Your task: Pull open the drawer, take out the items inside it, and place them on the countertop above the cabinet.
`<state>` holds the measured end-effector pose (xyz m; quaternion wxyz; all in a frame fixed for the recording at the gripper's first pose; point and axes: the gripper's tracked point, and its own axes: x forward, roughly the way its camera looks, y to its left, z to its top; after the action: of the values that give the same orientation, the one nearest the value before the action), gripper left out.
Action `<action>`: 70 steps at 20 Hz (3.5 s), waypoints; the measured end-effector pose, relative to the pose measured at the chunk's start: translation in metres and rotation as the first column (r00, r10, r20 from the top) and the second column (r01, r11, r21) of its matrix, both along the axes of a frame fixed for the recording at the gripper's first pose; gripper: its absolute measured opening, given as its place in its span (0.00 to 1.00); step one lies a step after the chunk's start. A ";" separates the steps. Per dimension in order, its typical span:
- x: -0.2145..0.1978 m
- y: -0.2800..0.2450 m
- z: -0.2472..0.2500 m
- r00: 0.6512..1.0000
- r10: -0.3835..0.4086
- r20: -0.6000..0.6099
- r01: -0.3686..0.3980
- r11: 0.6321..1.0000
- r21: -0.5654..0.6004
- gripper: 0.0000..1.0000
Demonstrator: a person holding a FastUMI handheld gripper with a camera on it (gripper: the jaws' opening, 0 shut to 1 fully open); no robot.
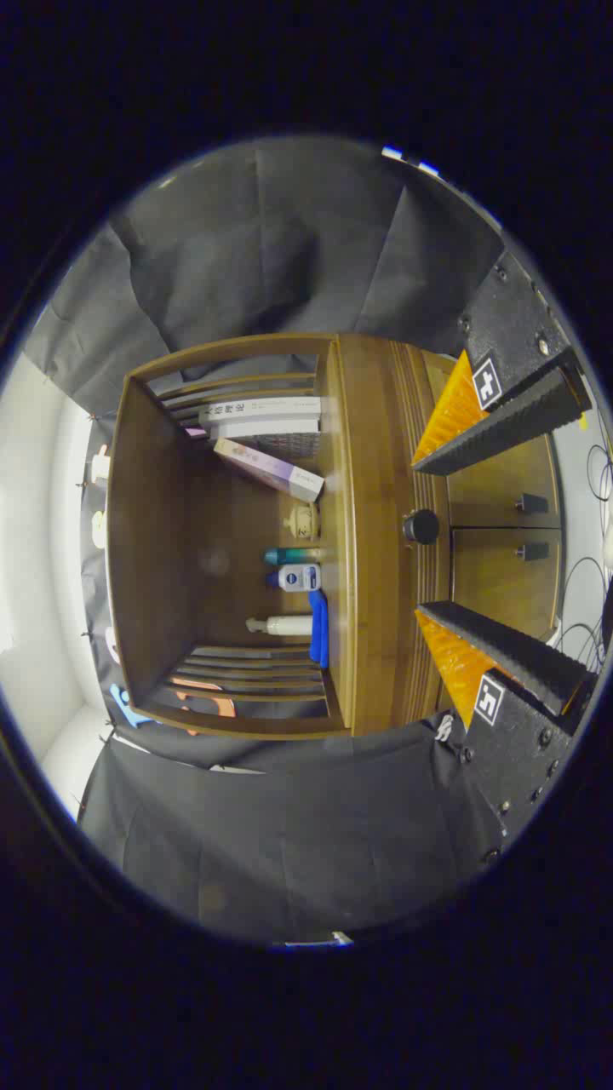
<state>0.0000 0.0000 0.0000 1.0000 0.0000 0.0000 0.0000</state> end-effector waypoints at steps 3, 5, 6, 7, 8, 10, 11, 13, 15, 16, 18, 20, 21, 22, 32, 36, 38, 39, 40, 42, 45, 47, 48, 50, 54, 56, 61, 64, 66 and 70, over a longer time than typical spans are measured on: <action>0.000 0.005 -0.004 1.000 0.009 -0.015 -0.009 1.000 -0.007 0.98; -0.003 0.010 -0.003 1.000 0.019 -0.012 -0.019 1.000 -0.010 0.98; -0.003 0.013 -0.004 1.000 0.025 -0.015 -0.025 1.000 -0.012 0.98; -0.003 0.015 -0.004 1.000 0.027 -0.014 -0.027 1.000 -0.014 0.98; -0.004 0.014 -0.003 1.000 0.027 -0.015 -0.027 0.999 -0.016 0.98; -0.005 0.013 -0.001 1.000 0.025 -0.009 -0.025 1.000 -0.015 0.98; -0.005 0.013 0.001 1.000 0.024 -0.005 -0.024 1.000 -0.013 0.98; -0.004 0.012 0.000 1.000 0.023 -0.009 -0.023 1.000 -0.009 0.98; -0.003 0.012 -0.001 1.000 0.021 -0.015 -0.021 1.000 -0.010 0.98; -0.002 0.012 -0.003 1.000 0.021 -0.017 -0.021 1.000 -0.011 0.98; -0.003 0.014 -0.002 1.000 0.026 -0.009 -0.026 0.999 -0.022 0.98; -0.002 0.014 -0.006 1.000 0.024 -0.010 -0.025 0.999 -0.033 0.98; -0.002 0.016 -0.007 0.999 0.031 -0.011 -0.031 0.999 -0.034 0.98; 0.000 0.016 -0.008 0.999 0.037 -0.012 -0.037 0.999 -0.035 0.98; 0.062 0.006 -0.018 0.999 0.013 -0.037 -0.016 0.997 -0.075 0.98; 0.098 0.008 -0.024 0.998 0.019 -0.061 -0.024 0.996 -0.084 0.98; 0.112 0.003 -0.027 0.997 0.012 -0.070 -0.019 0.996 -0.088 0.98; 0.118 -0.001 -0.028 0.997 0.007 -0.073 -0.013 0.996 -0.085 0.98; 0.125 -0.006 -0.028 0.997 -0.003 -0.074 -0.004 0.997 -0.082 0.98; 0.137 -0.015 -0.032 0.996 -0.022 -0.085 0.015 0.997 -0.077 0.98; 0.149 -0.022 -0.038 0.994 -0.031 -0.104 0.022 0.996 -0.085 0.97; 0.155 -0.025 -0.040 0.993 -0.038 -0.109 0.028 0.996 -0.090 0.96; 0.155 -0.030 -0.038 0.994 -0.054 -0.096 0.045 0.995 -0.092 0.92; 0.155 -0.026 -0.042 0.994 -0.035 -0.103 0.027 0.997 -0.078 0.79; 0.154 -0.024 -0.044 0.993 -0.024 -0.114 0.017 0.998 -0.062 0.53; 0.152 -0.024 -0.044 0.991 -0.015 -0.131 0.008 0.998 -0.057 0.44; 0.145 -0.024 -0.042 0.987 0.001 -0.159 -0.009 0.999 -0.048 0.38; 0.122 -0.023 -0.045 0.987 0.010 -0.158 -0.017 0.999 -0.042 0.37; 0.108 -0.023 -0.046 0.987 0.013 -0.161 -0.021 0.999 -0.044 0.37; 0.080 -0.025 -0.049 0.985 0.020 -0.171 -0.027 0.999 -0.036 0.37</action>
<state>0.0802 -0.0245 -0.0490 0.9961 -0.0190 0.0856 0.0118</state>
